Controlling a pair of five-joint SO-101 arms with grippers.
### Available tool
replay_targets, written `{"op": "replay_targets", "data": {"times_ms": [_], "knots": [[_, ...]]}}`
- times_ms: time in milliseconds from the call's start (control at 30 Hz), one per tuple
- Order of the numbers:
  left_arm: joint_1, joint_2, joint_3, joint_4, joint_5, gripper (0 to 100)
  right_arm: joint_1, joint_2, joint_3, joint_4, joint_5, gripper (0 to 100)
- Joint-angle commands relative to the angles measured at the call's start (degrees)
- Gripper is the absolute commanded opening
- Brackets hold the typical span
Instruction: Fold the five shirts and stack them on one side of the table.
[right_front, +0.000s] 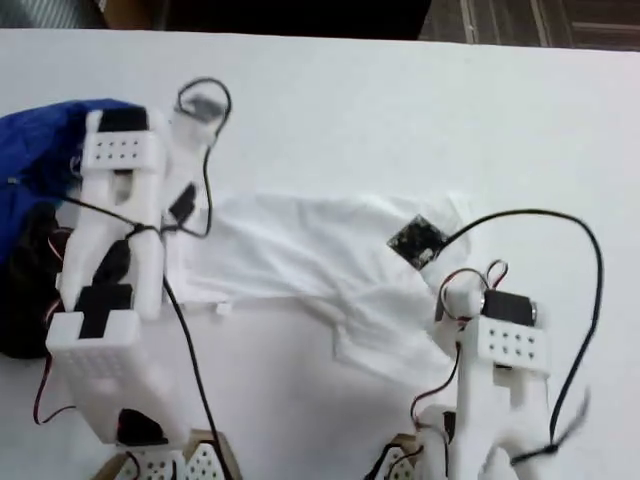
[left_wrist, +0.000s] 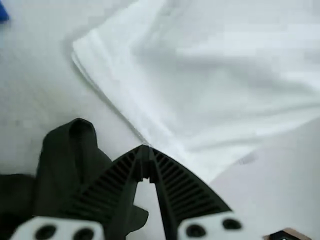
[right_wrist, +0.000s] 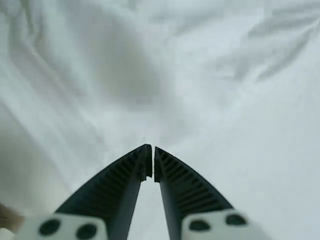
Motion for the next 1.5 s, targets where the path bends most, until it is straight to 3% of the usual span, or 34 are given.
{"op": "replay_targets", "data": {"times_ms": [0, 233, 367, 533, 967, 1067, 1267, 1467], "knots": [[0.09, -0.79, -4.18, -2.64, 3.6, 2, -5.49, -7.6, -3.69, 1.98, -4.66, 2.2], [4.22, 11.25, -4.7, -8.35, 8.0, 2, -18.77, -3.91, 1.49, -6.55, -15.38, 2.2], [3.96, 19.78, -5.41, -11.43, 9.41, 2, -20.62, 2.42, 6.07, -13.23, -16.35, 2.2], [2.99, 26.46, -12.88, -11.52, 10.99, 2, -20.62, 8.75, 7.03, -13.93, -15.82, 2.2], [2.2, 37.36, -41.89, 1.93, 11.25, 2, -28.35, 8.84, 13.54, -13.85, -15.74, 2.2], [2.2, 38.24, -47.34, 6.86, 11.16, 2, -28.53, 5.93, 13.19, -12.44, -15.74, 2.2], [0.53, 34.46, -47.25, 7.12, 11.16, 2, -26.51, -5.93, 0.88, -1.54, -15.74, 2.2], [0.53, 25.23, -40.48, 7.38, 10.64, 2, -11.74, -5.32, -15.3, -5.23, -13.71, 2.1]]}}
